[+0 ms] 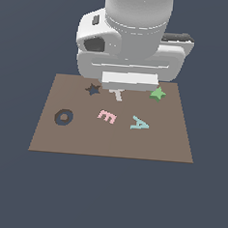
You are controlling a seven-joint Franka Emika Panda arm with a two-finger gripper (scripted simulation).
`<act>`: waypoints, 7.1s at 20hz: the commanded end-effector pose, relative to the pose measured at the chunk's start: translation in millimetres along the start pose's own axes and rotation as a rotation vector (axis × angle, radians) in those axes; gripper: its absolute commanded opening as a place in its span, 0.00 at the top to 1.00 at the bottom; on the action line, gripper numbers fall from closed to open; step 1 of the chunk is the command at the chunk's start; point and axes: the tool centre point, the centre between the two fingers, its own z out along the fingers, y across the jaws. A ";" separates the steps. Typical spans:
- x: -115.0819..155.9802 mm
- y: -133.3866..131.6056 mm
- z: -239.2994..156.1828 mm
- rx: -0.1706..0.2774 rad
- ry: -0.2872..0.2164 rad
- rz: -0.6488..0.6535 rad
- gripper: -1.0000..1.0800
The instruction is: Insert a designated object into the corresponding slot on a board.
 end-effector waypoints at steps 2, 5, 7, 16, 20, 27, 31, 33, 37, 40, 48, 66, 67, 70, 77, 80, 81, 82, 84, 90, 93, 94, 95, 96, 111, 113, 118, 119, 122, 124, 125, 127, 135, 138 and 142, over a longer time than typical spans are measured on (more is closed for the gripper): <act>-0.1 -0.4 0.2 0.000 0.000 0.000 0.04; -2.3 -3.3 2.8 0.000 0.000 0.005 0.04; -5.2 -7.4 6.2 -0.001 0.001 0.011 0.04; -30.1 -45.5 38.0 -0.003 0.005 0.064 0.04; -44.8 -71.6 59.4 -0.005 0.007 0.100 0.04; -62.8 -110.0 90.4 -0.008 0.011 0.151 0.04; -68.0 -123.7 101.4 -0.010 0.012 0.168 0.04; -69.5 -128.3 105.0 -0.010 0.013 0.174 0.04; -70.2 -132.9 108.5 -0.011 0.013 0.180 0.04; -70.4 -132.5 108.4 -0.011 0.012 0.177 0.04; -70.0 -132.8 127.4 -0.011 0.013 0.180 0.04; -69.9 -133.2 125.3 -0.011 0.013 0.180 1.00; -69.8 -133.0 125.3 -0.011 0.013 0.181 1.00; -67.8 -131.1 125.1 -0.010 0.013 0.198 1.00; -54.5 -117.0 124.2 -0.009 0.014 0.317 1.00; -46.1 -105.8 123.5 -0.009 0.015 0.403 1.00; -43.1 -101.3 123.3 -0.008 0.016 0.436 1.00; -40.0 -96.4 123.0 -0.008 0.016 0.471 1.00; -34.0 -85.1 122.4 -0.007 0.017 0.549 1.00; -19.7 -40.1 120.3 -0.005 0.020 0.838 1.00; -17.7 -14.3 119.2 -0.003 0.021 0.995 1.00; -18.0 -5.7 118.9 -0.003 0.022 1.047 1.00; -18.8 2.8 118.6 -0.002 0.022 1.099 1.00; -20.0 11.4 118.2 -0.002 0.022 1.152 1.00; -65.4 97.0 115.5 0.003 0.026 1.743 1.00; -70.6 101.5 115.4 0.004 0.026 1.784 1.00; -78.9 107.8 115.3 0.004 0.026 1.846 1.00; -79.7 108.3 115.3 0.004 0.026 1.851 1.00; -80.2 108.4 115.3 0.004 0.026 1.854 1.00; -79.1 107.4 115.3 0.004 0.026 1.845 1.00; -78.7 107.1 115.3 0.004 0.026 1.842 1.00; -79.1 107.3 115.4 0.004 0.026 1.844 1.00; -78.6 107.1 125.4 0.003 0.025 1.841 0.04; -78.6 107.1 125.4 0.003 0.025 1.841 0.04; -78.6 107.1 125.4 0.003 0.025 1.841 0.04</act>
